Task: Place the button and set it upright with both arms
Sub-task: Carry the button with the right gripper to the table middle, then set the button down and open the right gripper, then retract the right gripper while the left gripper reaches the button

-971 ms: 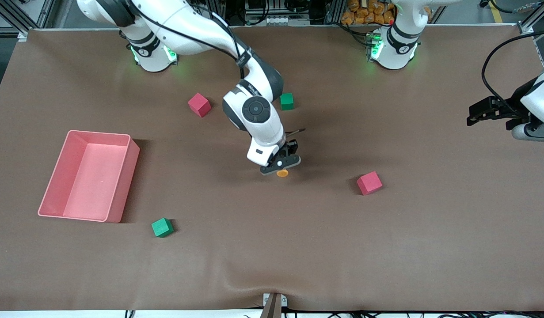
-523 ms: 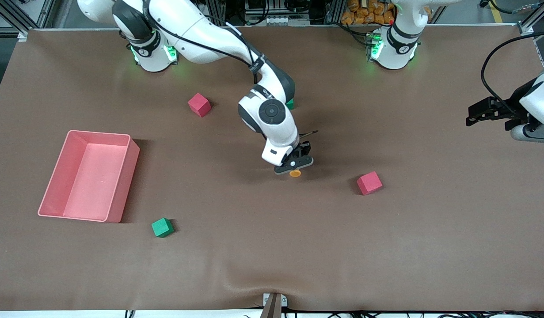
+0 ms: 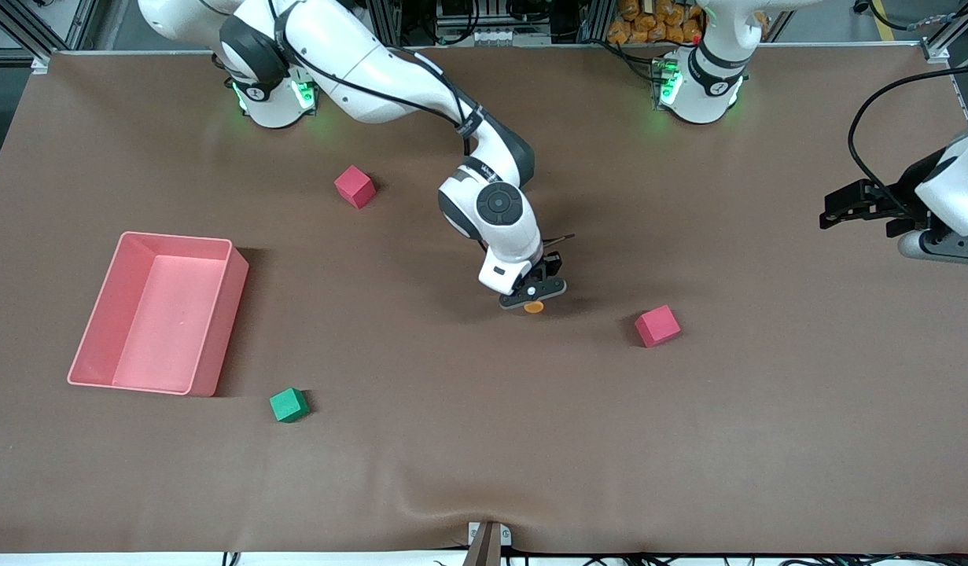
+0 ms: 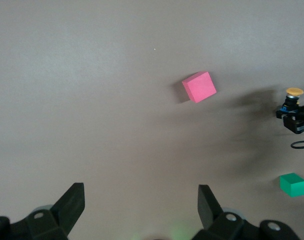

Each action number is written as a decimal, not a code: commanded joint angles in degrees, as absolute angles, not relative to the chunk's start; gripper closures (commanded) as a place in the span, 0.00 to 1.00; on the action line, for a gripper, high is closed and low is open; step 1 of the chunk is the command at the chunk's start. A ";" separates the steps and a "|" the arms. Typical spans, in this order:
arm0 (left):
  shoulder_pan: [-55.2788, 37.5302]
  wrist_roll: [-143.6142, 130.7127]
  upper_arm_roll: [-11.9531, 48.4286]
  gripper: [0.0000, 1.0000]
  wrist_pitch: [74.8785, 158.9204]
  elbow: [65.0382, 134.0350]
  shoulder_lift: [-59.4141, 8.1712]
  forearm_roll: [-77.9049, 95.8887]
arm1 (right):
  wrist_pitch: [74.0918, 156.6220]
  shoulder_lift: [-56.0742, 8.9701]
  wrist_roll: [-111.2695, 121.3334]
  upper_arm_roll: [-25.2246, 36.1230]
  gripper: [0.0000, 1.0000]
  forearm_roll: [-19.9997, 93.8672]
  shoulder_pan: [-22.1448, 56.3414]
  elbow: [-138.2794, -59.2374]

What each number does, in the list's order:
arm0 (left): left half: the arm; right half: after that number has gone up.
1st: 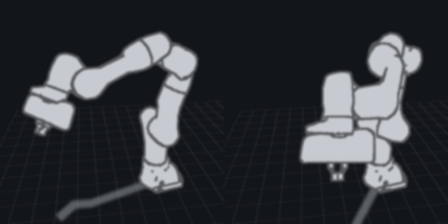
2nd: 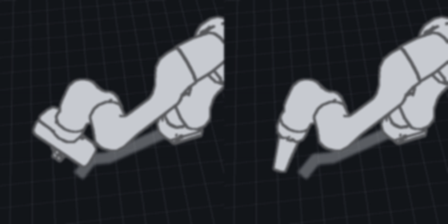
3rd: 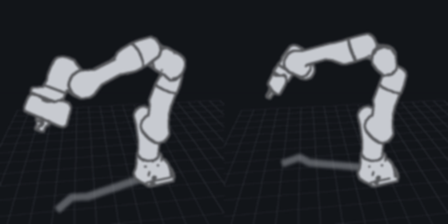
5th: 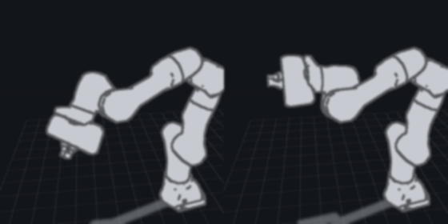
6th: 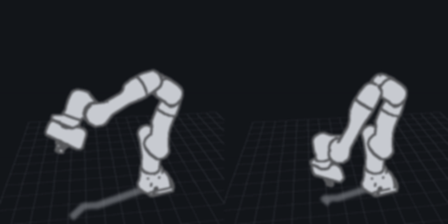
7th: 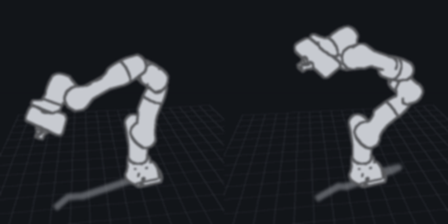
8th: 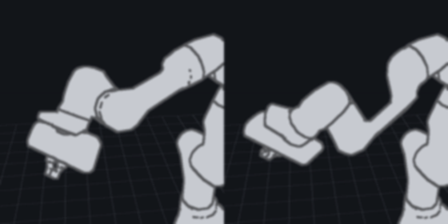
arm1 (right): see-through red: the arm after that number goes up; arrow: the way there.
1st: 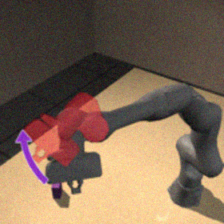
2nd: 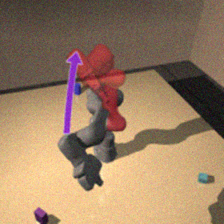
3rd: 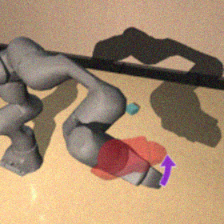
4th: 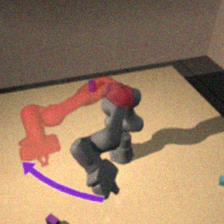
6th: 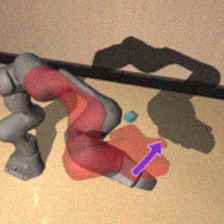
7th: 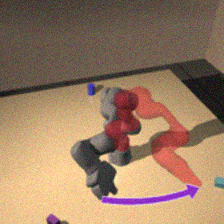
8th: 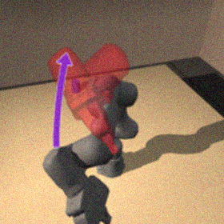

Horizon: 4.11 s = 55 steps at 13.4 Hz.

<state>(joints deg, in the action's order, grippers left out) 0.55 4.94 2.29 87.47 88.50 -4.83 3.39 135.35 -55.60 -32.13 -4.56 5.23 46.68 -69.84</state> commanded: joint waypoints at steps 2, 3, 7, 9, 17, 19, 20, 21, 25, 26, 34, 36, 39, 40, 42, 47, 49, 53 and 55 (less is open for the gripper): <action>0.62 6.33 2.64 0.00 86.66 88.51 -5.45 5.80 | 136.23 -58.27 -33.66 -2.56 0.79 4.92 49.12 -66.80; 0.53 6.33 2.64 0.00 86.66 88.59 -5.54 6.24 | 136.32 -58.27 -33.66 -2.29 0.77 4.92 49.22 -66.80; 0.35 6.33 2.72 0.00 86.66 88.68 -5.80 6.33 | 136.23 -57.92 -33.40 -1.94 0.00 4.83 48.96 -66.80; 0.26 6.33 2.72 0.00 86.66 88.68 -5.97 6.33 | 135.71 -56.61 -33.13 -1.23 0.00 4.92 48.43 -66.80; -0.09 5.54 2.90 0.00 86.66 88.51 -8.35 9.22 | 117.20 -42.93 -31.91 0.17 0.00 4.83 39.65 -70.90; -0.96 4.93 2.90 0.00 86.75 88.51 -8.52 9.75 | 113.39 -33.89 -27.01 0.35 0.00 4.66 34.75 -79.31; -1.31 3.88 3.07 0.00 86.75 88.59 -9.13 10.10 | 113.29 -28.53 -22.55 0.35 0.00 4.66 31.76 -85.46; -2.10 2.04 3.86 0.00 86.66 88.59 -9.66 10.72 | 113.29 -22.91 -17.45 0.35 0.00 4.75 28.25 -91.87; -7.81 -5.62 5.01 0.00 86.75 87.89 -12.47 10.29 | 104.98 -8.99 -9.68 0.35 0.00 4.83 15.76 -99.32; -9.56 -6.41 5.01 0.00 86.75 87.46 -14.39 10.54 | 101.81 -6.27 -7.75 0.35 0.00 4.83 12.34 -99.49; -21.77 -22.28 4.57 0.00 84.81 75.42 -29.16 10.20 | 83.09 -0.44 18.11 0.88 0.00 1.24 -6.14 -92.13; -24.78 -24.87 2.73 0.00 84.99 73.48 -31.46 10.11 | 79.38 -0.44 18.02 1.93 0.00 0.79 -5.89 -89.40; -28.10 -29.50 2.90 0.00 88.58 73.21 -34.26 10.20 | 77.52 0.87 17.14 2.46 0.00 0.97 -6.59 -88.15; -30.04 -33.01 2.47 0.00 89.81 73.21 -35.41 10.20 | 77.78 1.40 17.14 2.98 0.00 1.40 -6.94 -88.24; -29.97 -34.01 2.63 0.00 93.76 73.30 -37.25 10.63 | 77.26 1.58 14.70 3.16 0.00 1.49 -7.03 -88.15; -31.89 -36.03 3.08 0.00 102.72 74.53 -41.21 10.63 | 76.90 3.34 4.93 3.16 0.00 2.02 -7.12 -88.07; -32.43 -37.52 3.16 0.00 104.93 74.62 -42.53 10.81 | 80.74 2.99 3.53 3.77 0.00 6.04 -7.64 -88.15; -34.35 -37.18 3.08 0.00 107.57 77.60 -43.41 10.20 | 83.76 2.90 0.62 4.04 0.00 7.91 -8.61 -88.07; -34.54 -36.92 3.08 0.00 108.10 78.57 -44.12 10.02 | 84.72 2.99 0.70 3.78 0.00 7.13 -8.97 -87.89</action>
